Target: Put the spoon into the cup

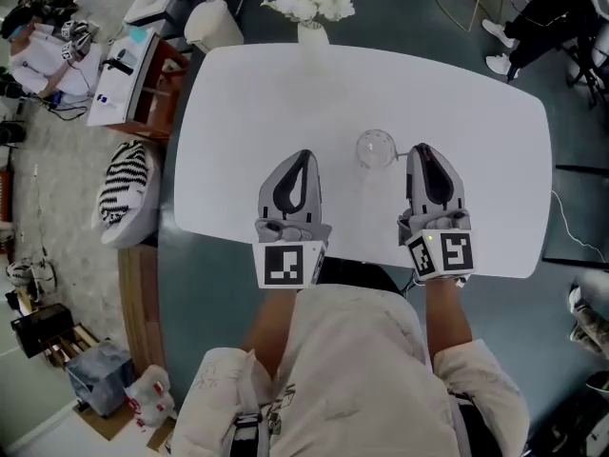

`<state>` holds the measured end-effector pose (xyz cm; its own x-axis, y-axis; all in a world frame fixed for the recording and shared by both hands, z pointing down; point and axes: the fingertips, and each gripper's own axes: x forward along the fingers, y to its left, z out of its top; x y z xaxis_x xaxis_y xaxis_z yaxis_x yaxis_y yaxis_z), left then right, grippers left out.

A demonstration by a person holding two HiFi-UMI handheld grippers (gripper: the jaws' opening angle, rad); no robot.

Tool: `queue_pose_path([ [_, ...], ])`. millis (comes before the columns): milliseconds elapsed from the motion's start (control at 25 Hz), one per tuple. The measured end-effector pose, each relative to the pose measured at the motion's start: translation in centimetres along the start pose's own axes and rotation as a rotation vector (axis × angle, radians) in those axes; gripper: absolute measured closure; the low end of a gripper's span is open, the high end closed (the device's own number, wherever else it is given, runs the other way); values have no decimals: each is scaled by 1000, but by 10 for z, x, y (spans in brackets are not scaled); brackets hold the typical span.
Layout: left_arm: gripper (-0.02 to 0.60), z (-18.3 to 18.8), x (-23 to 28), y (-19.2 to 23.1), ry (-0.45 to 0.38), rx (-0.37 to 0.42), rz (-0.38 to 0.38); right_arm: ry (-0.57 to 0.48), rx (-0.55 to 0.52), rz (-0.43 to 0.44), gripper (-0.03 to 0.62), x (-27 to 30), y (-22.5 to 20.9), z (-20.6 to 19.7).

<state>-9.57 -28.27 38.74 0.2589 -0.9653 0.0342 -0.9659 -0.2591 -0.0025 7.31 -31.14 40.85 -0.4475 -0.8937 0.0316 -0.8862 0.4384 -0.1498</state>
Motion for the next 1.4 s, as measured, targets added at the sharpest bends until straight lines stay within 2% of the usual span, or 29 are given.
queue_pose_path([
  [240,577,-61,28,17,81,-39,-46,133,18,-14,571,36,-1,-69],
  [360,577,-90,41,26,108,-50,-61,166,17,-28,571,55,-5,-102],
  [560,577,-126,54,58,162,-96,-43,241,-17,-39,571,84,1,-141],
  [720,577,-155,58,63,189,-92,-44,290,-70,-24,571,88,7,-176],
  [920,577,-170,67,68,207,-112,-49,329,-78,-17,571,94,15,-187],
  [1160,577,-192,67,72,228,-122,-45,354,-156,25,571,96,37,-198],
  [1400,577,-191,66,77,235,-123,-38,370,-179,51,568,104,57,-201],
])
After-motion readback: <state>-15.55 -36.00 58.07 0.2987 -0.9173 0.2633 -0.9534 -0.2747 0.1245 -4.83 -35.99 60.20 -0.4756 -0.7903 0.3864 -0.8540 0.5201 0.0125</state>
